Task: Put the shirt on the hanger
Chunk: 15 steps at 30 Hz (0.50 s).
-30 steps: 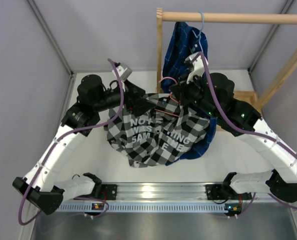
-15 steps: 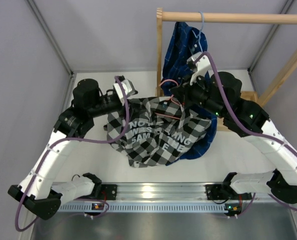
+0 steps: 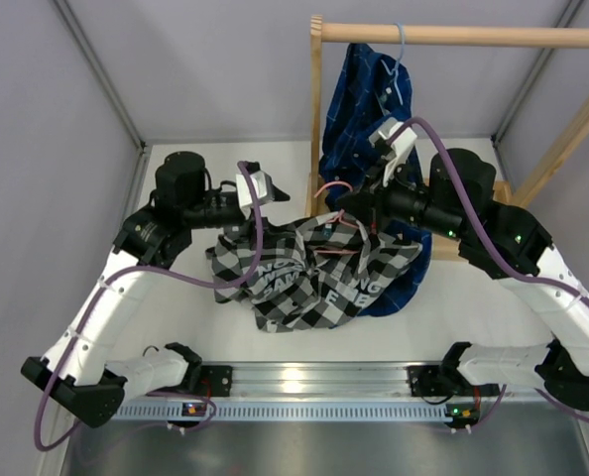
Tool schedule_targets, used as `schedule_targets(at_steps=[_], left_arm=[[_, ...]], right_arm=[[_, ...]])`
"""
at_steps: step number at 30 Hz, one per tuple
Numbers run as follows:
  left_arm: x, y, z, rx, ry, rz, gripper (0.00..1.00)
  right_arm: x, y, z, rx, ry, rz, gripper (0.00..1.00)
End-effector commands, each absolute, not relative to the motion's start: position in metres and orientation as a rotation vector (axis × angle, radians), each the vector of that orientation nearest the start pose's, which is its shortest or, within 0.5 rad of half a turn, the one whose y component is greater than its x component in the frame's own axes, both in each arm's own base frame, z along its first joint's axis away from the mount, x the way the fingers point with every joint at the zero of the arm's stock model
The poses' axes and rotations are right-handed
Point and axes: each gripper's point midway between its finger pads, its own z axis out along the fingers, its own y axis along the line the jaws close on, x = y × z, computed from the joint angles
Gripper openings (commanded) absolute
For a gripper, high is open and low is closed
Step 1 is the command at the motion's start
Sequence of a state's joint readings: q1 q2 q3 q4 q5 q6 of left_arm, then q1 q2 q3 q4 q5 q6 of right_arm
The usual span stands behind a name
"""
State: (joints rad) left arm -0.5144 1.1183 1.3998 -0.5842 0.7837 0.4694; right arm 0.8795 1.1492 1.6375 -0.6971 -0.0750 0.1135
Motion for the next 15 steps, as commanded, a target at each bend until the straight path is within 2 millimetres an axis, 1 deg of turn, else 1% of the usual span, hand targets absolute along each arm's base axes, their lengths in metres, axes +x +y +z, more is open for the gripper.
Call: schedule_targets(at_steps=[1,3,4,6,7,9,12,14,15], left_arm=[[0.203,-0.262,0.390,1.361,1.214,-0.870,0.72],[0.200,-0.264,0.388,1.363,1.226,-0.912,0.71],[0.196,-0.265,0.388,1.373,1.216,-0.936,0.70],[0.194,-0.266,0.386,1.380,1.211,-0.946,0.64],[0.195,-0.265,0.386,1.378,1.213,-0.944,0.59],[0.196,-0.265,0.386,1.373,1.220,-0.939,0.55],[0.196,-0.266,0.387,1.373,1.221,-0.946,0.49],[0.196,-0.266,0.387,1.377,1.214,-0.950,0.39],[0.195,-0.266,0.387,1.380,1.210,-0.950,0.21]], right_arm=[[0.183,0.269,0.463,-0.777,1.586,0.852,0.00],[0.183,0.269,0.467,-0.771,1.580,0.854,0.00],[0.184,0.268,0.469,-0.764,1.577,0.851,0.00],[0.183,0.267,0.472,-0.760,1.570,0.859,0.00],[0.182,0.268,0.473,-0.763,1.570,0.863,0.00],[0.179,0.269,0.473,-0.769,1.568,0.881,0.00],[0.181,0.270,0.470,-0.764,1.579,0.880,0.00],[0.183,0.270,0.470,-0.753,1.587,0.874,0.00],[0.184,0.271,0.469,-0.754,1.589,0.876,0.00]])
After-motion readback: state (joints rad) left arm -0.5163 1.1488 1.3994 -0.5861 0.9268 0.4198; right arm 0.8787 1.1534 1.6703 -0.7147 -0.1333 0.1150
